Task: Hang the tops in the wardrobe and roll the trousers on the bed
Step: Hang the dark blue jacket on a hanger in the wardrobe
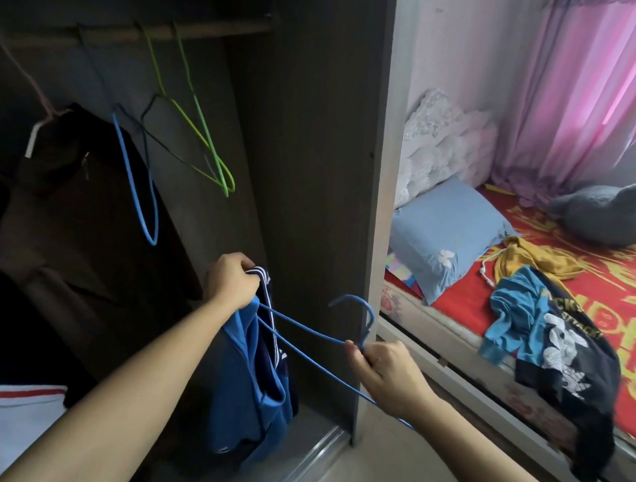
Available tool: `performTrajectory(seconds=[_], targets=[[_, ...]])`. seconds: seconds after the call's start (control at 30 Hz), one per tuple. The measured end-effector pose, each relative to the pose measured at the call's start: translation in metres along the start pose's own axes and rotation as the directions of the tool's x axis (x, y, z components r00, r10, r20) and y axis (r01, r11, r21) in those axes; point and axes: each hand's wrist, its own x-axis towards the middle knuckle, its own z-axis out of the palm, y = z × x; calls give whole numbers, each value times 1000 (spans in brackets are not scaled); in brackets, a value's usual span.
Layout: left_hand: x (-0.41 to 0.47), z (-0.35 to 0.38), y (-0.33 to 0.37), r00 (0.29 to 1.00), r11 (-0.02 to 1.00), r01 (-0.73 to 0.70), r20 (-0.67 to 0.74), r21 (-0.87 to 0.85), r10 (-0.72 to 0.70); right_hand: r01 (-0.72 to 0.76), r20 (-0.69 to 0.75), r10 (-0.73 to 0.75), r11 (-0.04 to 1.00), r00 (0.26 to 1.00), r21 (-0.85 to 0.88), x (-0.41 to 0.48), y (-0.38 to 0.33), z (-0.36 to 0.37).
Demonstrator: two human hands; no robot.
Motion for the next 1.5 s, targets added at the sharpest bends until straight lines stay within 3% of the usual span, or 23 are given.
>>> performTrajectory(seconds=[0.17, 0.27, 0.33, 0.37, 0.43, 0.47, 0.53, 0.63, 0.73, 0.87, 0.97, 1.1, 1.2, 1.27, 1.37, 1.5], targets=[[-17, -7, 7, 990, 979, -14, 136, -203, 42, -133, 110, 130, 991, 985, 18, 38, -24, 37], [-25, -13, 13, 976, 946, 37, 216, -323, 36, -307, 162, 281, 937, 946, 167, 60, -35, 54], [-27, -17, 12, 968, 940, 25, 242, -339, 62, -337, 124, 316, 915, 940, 220, 73, -40, 53], [-26, -20, 7, 967, 951, -19, 236, -307, 95, -295, 91, 281, 928, 955, 228, 79, -43, 50], [-23, -28, -1, 959, 974, -215, 174, -69, 224, -169, 36, 166, 956, 986, 241, 89, -49, 41], [-20, -32, -5, 937, 944, -325, 151, 54, 315, -106, 8, 108, 966, 994, 238, 94, -51, 37], [-15, -39, -9, 883, 887, -449, 204, 111, 422, -11, -55, 24, 973, 998, 230, 100, -54, 28], [-11, -46, -8, 857, 918, -390, 396, 76, 331, 48, -112, -28, 982, 993, 184, 108, -52, 15], [-13, -48, -7, 855, 951, -292, 473, 98, 214, 71, -115, -69, 997, 991, 12, 112, -47, 3], [-18, -35, 4, 908, 940, -339, 278, 42, 314, 65, -315, -169, 947, 934, -315, 103, -36, 1], [-19, -29, 20, 886, 893, -448, 151, 33, 439, -10, -439, -180, 918, 880, -395, 85, -22, 21], [-18, -27, 39, 851, 843, -523, 31, 125, 524, -29, -489, -218, 893, 845, -448, 57, -6, 44], [-15, -33, 48, 853, 846, -510, -36, 159, 521, 18, -372, -185, 912, 909, -409, 38, -1, 63], [-16, -39, 55, 837, 832, -531, -56, 159, 545, -101, -189, 37, 934, 981, -342, 32, -4, 75], [-21, -50, 64, 800, 807, -573, -117, 142, 589, -366, 58, 394, 890, 917, -271, 33, -2, 94], [-25, -68, 62, 777, 795, -590, -169, 142, 607, -435, 134, 473, 869, 871, -237, 42, 3, 105]])
